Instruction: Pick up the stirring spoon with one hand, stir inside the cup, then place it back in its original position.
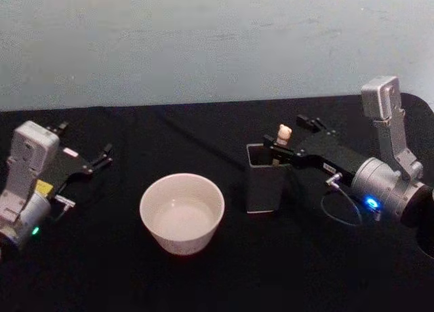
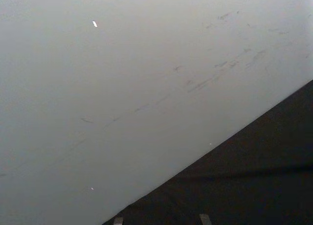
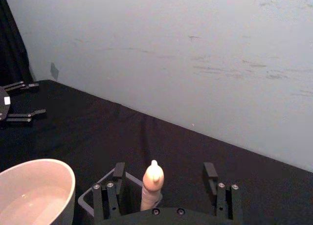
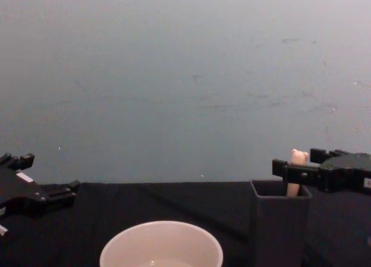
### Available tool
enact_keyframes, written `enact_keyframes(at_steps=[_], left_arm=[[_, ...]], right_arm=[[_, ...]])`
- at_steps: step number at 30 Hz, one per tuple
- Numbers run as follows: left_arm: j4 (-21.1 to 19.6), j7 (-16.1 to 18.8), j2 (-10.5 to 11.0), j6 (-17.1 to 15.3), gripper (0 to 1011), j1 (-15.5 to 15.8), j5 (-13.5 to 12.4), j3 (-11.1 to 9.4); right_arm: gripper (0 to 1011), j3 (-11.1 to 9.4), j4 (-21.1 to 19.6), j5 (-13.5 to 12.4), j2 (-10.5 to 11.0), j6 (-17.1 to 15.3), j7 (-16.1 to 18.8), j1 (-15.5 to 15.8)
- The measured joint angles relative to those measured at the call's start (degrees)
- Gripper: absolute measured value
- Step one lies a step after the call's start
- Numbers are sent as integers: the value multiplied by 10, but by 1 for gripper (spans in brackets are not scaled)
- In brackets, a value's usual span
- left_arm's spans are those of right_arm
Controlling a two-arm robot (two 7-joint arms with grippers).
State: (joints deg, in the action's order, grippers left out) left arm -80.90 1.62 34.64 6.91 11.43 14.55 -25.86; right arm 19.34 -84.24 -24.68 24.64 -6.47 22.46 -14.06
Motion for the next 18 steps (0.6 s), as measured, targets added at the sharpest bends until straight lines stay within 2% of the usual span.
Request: enact_keyframes(at_steps=[3,7,9,12,13,18], left_arm=[[0,0,0,0,1001,0,0,0],[0,0,0,0,1001,0,0,0],[0,0,0,0,1001,0,0,0],[0,0,0,0,1001,0,0,0],[0,0,0,0,1001,0,0,0],[0,0,0,0,1001,0,0,0]], right_arm=[[992,0,0,0,0,0,0,0],[914,0,0,0,0,0,0,0],[835,0,0,0,0,1,0,0],[786,0,0,0,0,1,0,0],[732,0,0,0,0,1,0,0],[591,0,0,0,0,1,0,0]])
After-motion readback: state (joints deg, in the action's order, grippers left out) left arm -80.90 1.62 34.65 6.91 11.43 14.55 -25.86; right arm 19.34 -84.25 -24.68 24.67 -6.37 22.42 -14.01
